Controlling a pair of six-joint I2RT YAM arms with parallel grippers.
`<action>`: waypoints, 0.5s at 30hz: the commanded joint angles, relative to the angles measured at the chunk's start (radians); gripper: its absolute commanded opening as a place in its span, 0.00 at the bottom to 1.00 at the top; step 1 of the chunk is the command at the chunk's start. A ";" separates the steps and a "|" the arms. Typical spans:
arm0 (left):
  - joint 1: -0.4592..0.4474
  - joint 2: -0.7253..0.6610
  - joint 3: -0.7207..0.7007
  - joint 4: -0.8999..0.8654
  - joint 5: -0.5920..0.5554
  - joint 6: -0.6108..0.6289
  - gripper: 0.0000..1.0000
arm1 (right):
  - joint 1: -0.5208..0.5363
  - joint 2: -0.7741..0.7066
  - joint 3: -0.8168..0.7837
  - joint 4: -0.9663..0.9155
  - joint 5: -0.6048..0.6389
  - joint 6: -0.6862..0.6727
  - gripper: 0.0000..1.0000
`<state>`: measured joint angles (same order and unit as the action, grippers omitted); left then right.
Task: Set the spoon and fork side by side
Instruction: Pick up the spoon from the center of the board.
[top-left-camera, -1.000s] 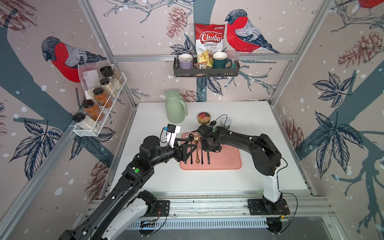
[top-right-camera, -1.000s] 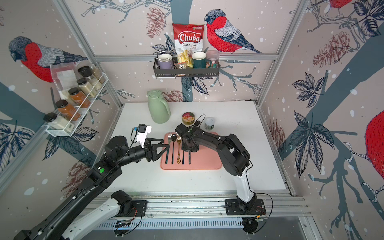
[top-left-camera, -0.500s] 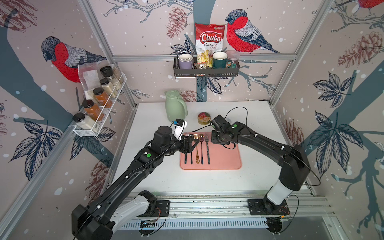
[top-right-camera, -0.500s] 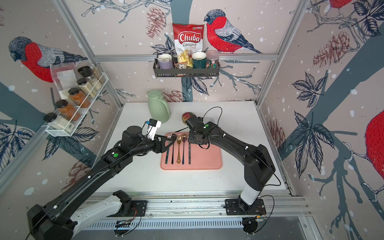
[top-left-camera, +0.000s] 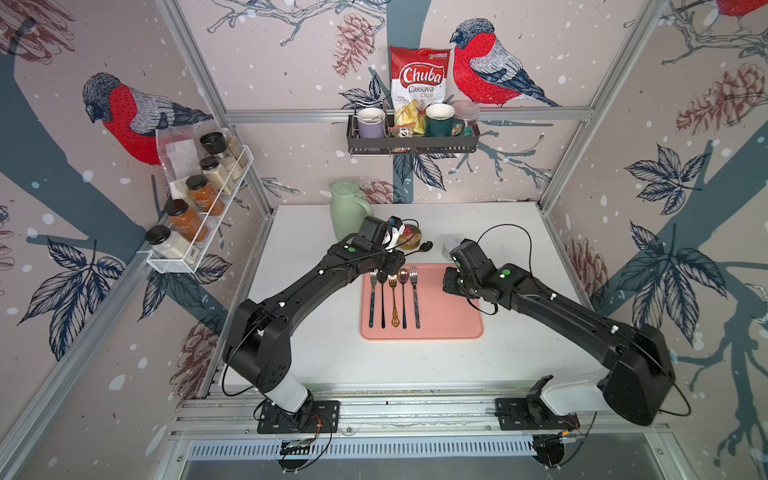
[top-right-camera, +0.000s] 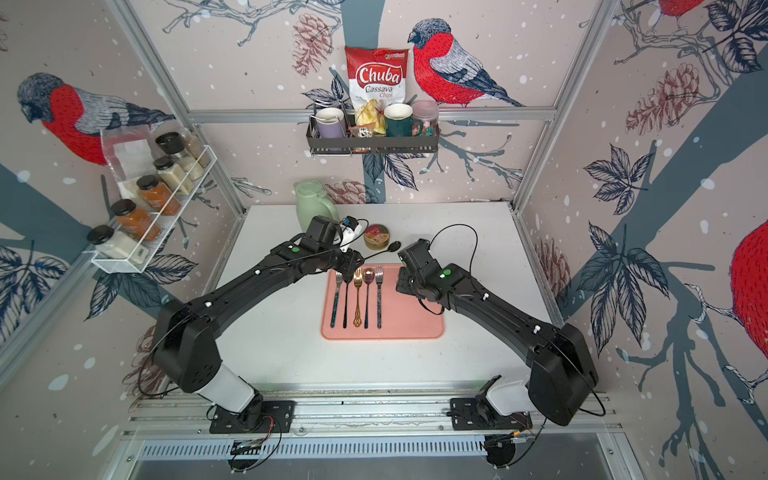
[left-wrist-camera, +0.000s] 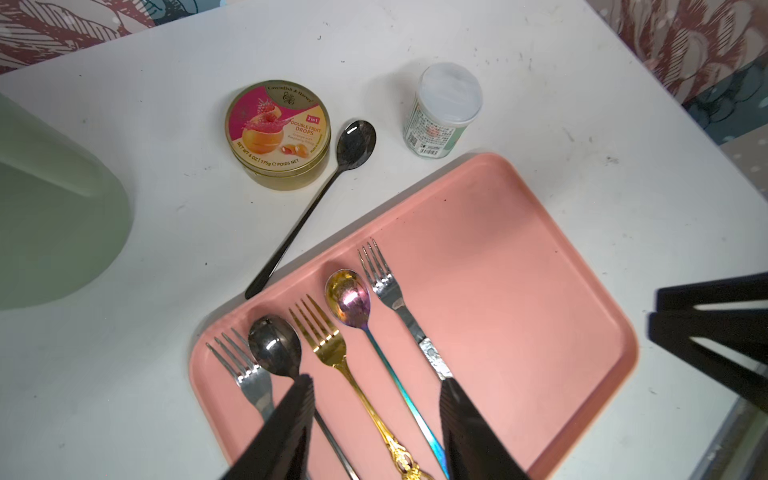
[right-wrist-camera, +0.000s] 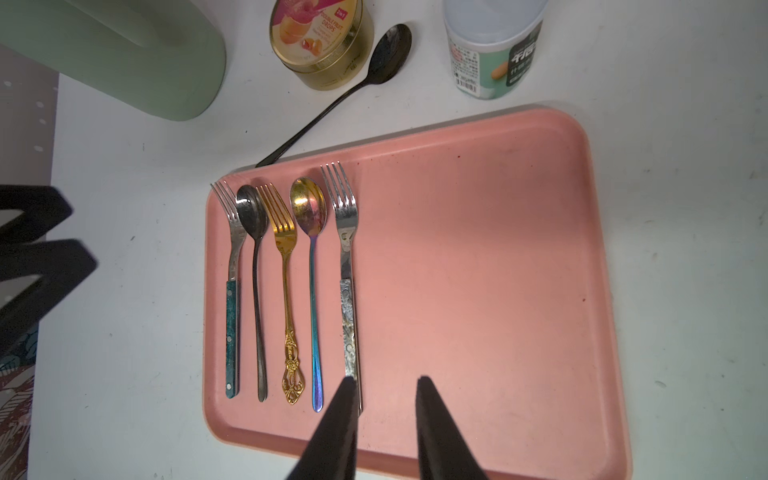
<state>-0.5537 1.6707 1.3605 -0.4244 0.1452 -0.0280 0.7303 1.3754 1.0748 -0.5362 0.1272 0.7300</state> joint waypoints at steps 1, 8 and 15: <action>-0.003 0.102 0.093 -0.044 -0.053 0.095 0.51 | 0.000 -0.023 -0.027 0.063 0.013 -0.036 0.27; -0.001 0.328 0.269 -0.093 -0.072 0.148 0.51 | -0.004 -0.042 -0.053 0.085 0.006 -0.067 0.27; 0.011 0.498 0.417 -0.137 -0.089 0.149 0.46 | -0.021 -0.052 -0.067 0.085 -0.012 -0.078 0.27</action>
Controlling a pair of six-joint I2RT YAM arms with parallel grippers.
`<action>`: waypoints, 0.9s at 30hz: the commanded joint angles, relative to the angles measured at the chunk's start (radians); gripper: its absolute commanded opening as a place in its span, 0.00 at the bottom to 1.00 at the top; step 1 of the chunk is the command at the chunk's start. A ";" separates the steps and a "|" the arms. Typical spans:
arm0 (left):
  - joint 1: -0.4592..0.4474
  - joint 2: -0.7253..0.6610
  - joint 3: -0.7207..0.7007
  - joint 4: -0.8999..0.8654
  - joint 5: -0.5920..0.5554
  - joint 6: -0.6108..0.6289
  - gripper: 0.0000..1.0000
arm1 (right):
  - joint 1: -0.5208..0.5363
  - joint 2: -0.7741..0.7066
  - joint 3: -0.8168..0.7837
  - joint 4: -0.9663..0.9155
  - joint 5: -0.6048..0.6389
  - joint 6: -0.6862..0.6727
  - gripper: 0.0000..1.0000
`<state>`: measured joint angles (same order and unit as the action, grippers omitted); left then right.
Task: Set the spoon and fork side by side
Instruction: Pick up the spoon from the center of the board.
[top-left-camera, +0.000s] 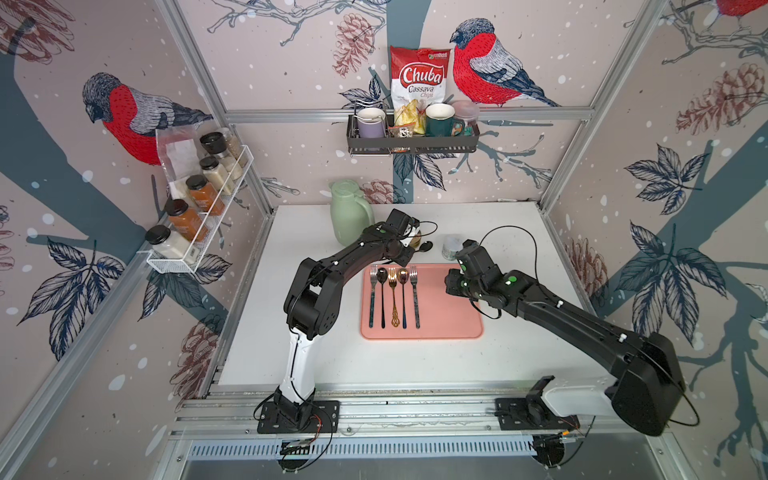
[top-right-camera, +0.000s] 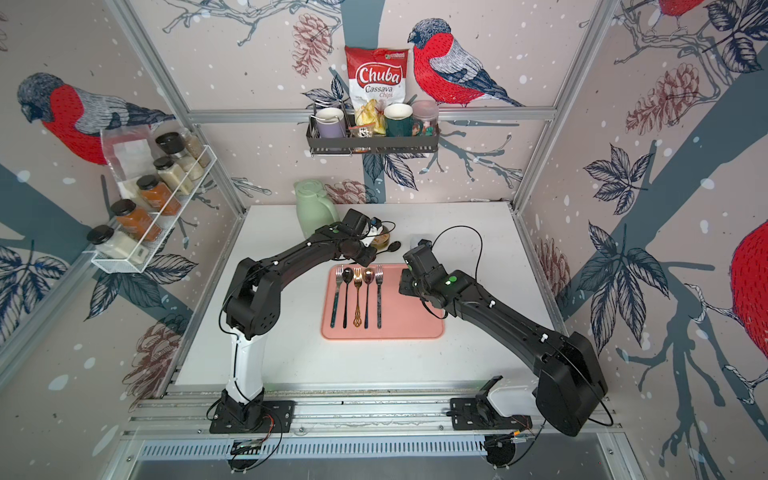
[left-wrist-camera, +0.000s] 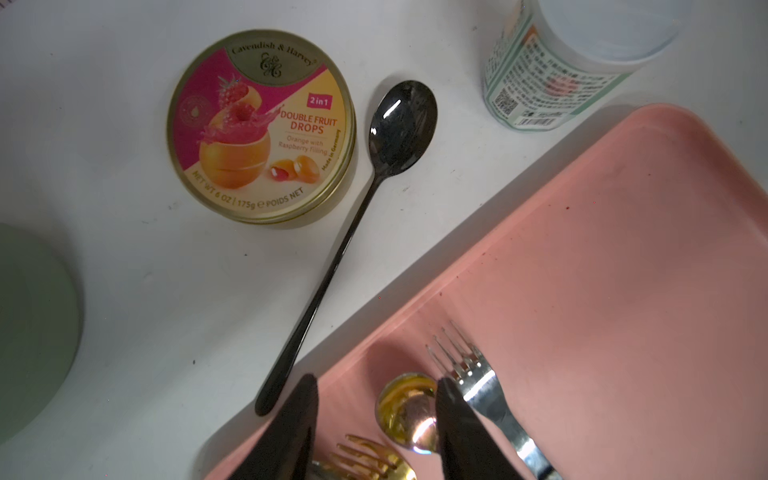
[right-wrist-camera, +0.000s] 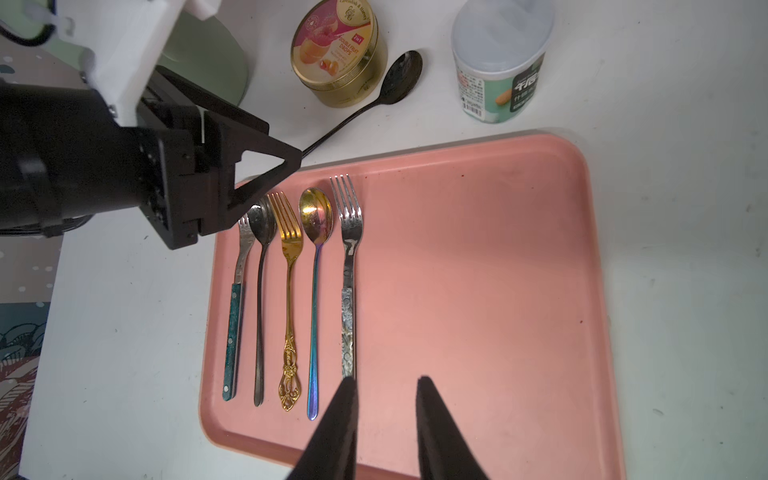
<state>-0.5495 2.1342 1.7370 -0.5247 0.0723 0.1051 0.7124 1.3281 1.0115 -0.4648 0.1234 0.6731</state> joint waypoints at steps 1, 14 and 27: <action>0.010 0.052 0.053 -0.039 -0.010 0.015 0.45 | -0.006 -0.005 -0.005 0.012 -0.009 -0.021 0.27; 0.031 0.192 0.202 -0.077 0.016 0.023 0.29 | -0.035 -0.035 -0.025 -0.004 -0.030 -0.020 0.27; 0.033 0.281 0.285 -0.098 0.017 0.052 0.29 | -0.050 -0.022 -0.033 -0.010 -0.048 -0.012 0.27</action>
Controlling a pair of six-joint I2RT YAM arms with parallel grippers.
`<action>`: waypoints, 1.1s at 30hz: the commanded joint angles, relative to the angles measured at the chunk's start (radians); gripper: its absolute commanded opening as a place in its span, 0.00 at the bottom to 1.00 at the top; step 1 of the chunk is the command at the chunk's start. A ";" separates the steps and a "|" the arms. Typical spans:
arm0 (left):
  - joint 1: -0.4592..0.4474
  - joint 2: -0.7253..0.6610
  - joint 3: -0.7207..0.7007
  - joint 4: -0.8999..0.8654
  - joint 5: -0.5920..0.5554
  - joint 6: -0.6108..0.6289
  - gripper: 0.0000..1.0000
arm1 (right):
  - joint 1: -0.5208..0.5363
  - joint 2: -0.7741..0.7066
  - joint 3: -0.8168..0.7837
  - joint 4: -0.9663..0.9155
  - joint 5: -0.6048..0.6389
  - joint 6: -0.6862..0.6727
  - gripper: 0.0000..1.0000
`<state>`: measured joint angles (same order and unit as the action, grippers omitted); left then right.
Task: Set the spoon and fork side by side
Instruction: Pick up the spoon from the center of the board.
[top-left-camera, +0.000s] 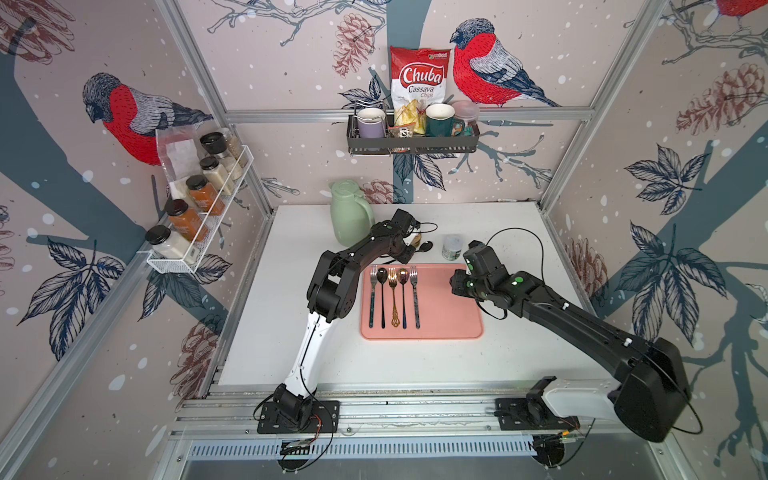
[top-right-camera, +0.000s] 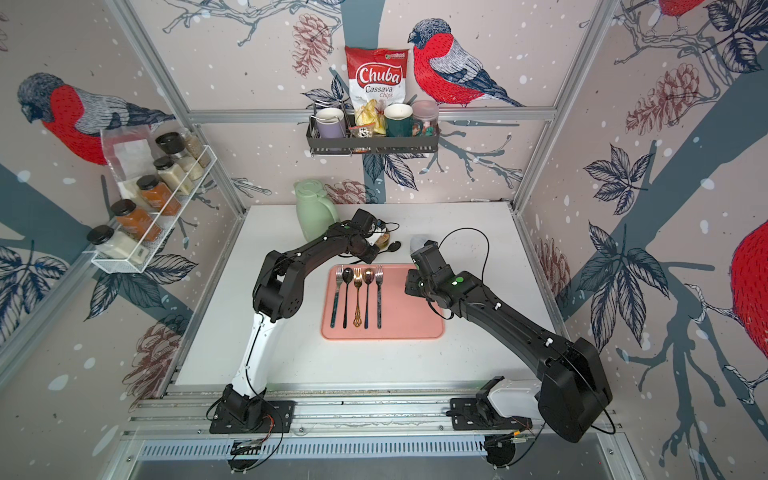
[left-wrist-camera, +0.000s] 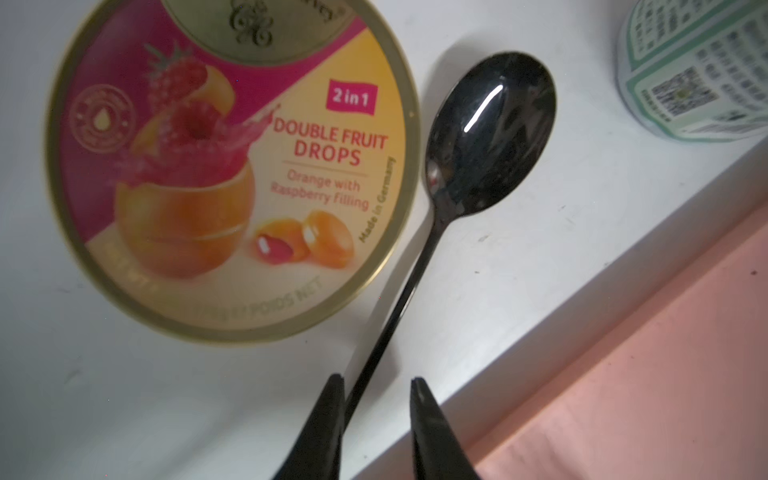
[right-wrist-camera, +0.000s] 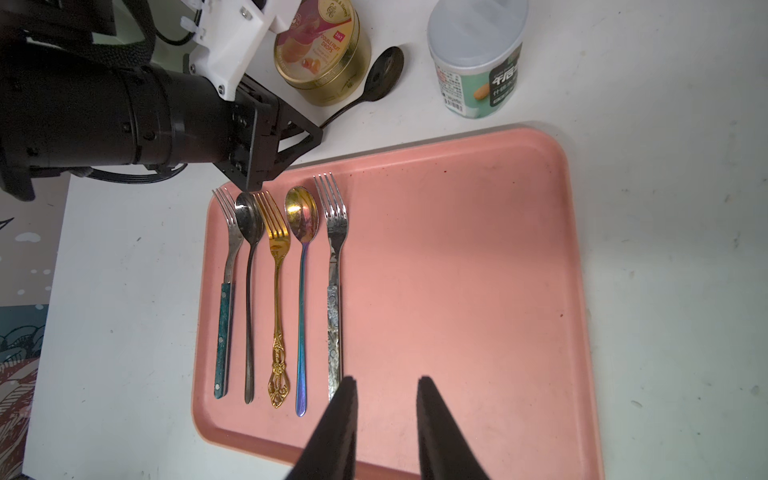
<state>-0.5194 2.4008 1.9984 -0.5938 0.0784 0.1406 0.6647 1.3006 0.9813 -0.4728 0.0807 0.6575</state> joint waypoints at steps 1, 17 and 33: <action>0.003 0.027 0.044 -0.044 0.013 0.018 0.29 | -0.003 0.007 -0.003 -0.003 -0.007 0.002 0.27; 0.007 0.073 0.077 -0.041 0.036 0.020 0.29 | -0.026 0.009 -0.006 -0.010 -0.023 -0.001 0.27; 0.007 0.003 0.012 -0.003 0.004 0.014 0.00 | -0.036 -0.026 -0.011 -0.013 -0.037 -0.001 0.27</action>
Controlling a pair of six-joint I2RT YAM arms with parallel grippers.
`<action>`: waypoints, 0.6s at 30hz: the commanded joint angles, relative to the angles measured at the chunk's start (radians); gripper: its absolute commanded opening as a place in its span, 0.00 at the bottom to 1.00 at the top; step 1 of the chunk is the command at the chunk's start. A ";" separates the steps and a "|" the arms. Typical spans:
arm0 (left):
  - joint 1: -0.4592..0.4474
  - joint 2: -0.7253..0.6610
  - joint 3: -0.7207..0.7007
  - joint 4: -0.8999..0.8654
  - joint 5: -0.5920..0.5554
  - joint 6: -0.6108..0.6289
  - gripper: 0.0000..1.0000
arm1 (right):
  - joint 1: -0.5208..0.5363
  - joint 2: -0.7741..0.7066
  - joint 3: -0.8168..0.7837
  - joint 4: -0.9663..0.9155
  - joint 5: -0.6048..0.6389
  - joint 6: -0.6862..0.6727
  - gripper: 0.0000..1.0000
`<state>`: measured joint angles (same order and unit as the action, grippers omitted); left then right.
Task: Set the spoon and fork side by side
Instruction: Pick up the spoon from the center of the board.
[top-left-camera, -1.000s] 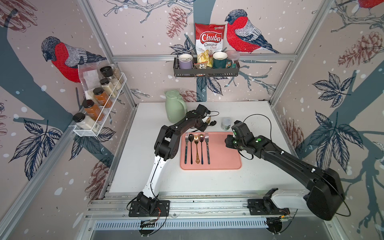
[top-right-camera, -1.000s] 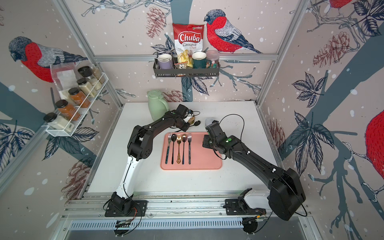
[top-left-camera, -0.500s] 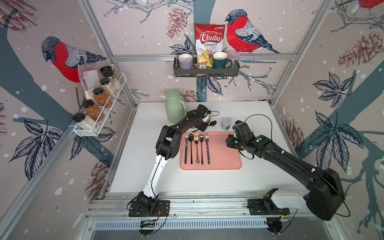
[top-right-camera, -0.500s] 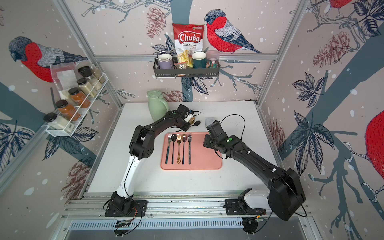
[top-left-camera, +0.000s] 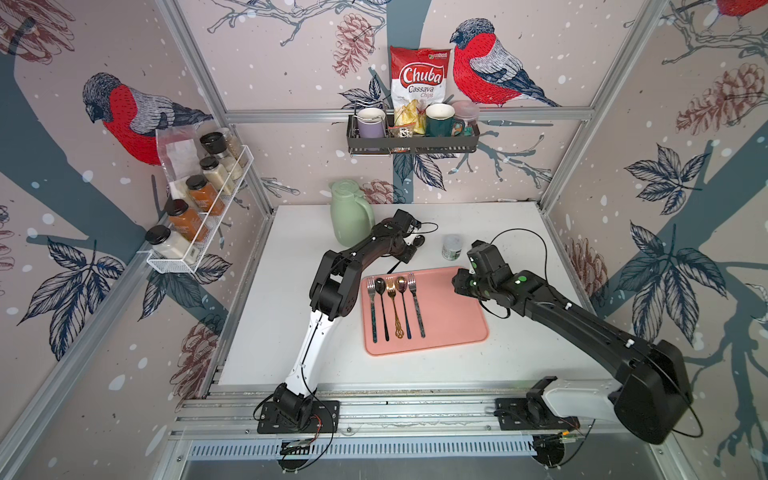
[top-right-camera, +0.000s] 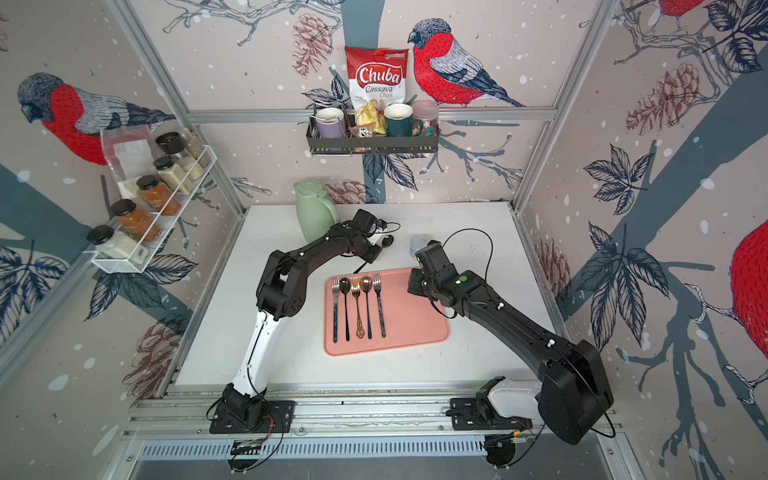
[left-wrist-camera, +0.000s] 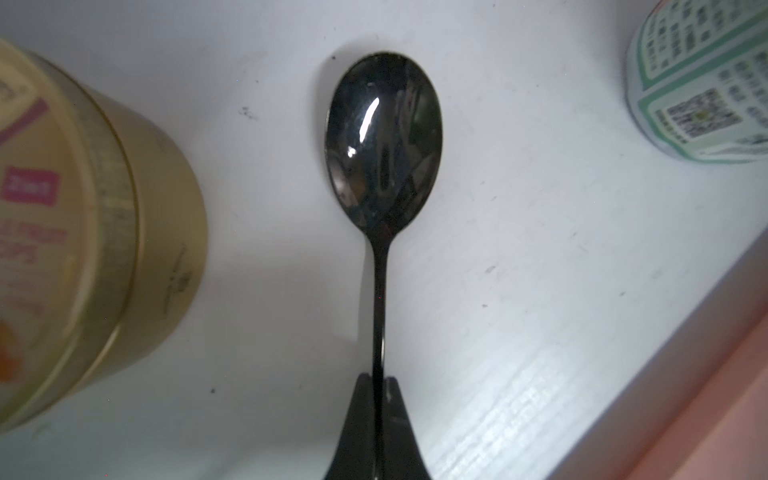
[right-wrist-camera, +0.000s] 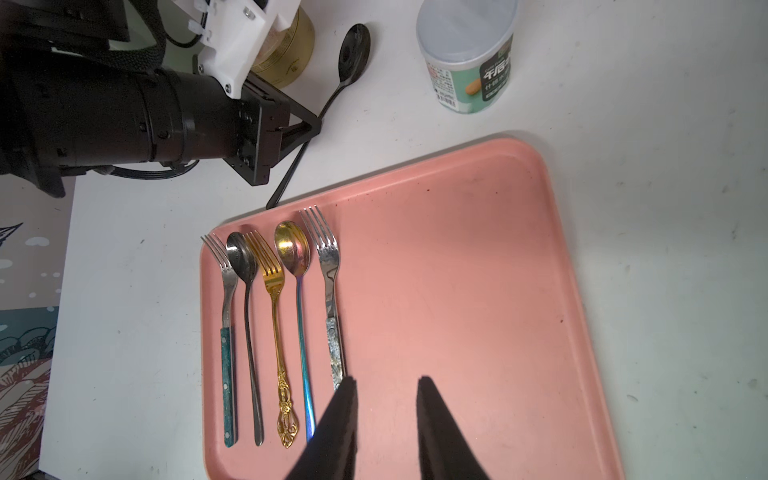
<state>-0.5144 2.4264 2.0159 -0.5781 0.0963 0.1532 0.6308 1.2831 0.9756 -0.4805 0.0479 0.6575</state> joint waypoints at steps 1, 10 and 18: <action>0.002 -0.029 -0.005 -0.018 -0.016 0.003 0.00 | -0.004 -0.009 -0.006 -0.005 -0.005 -0.001 0.27; -0.006 -0.110 0.003 -0.026 -0.032 0.012 0.00 | -0.007 -0.008 -0.005 -0.002 -0.015 0.009 0.28; -0.045 -0.268 -0.014 -0.086 -0.122 -0.044 0.00 | -0.057 -0.026 -0.041 0.042 -0.070 0.078 0.28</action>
<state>-0.5503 2.2112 2.0098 -0.6277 0.0204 0.1474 0.5938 1.2644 0.9497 -0.4702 0.0143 0.6865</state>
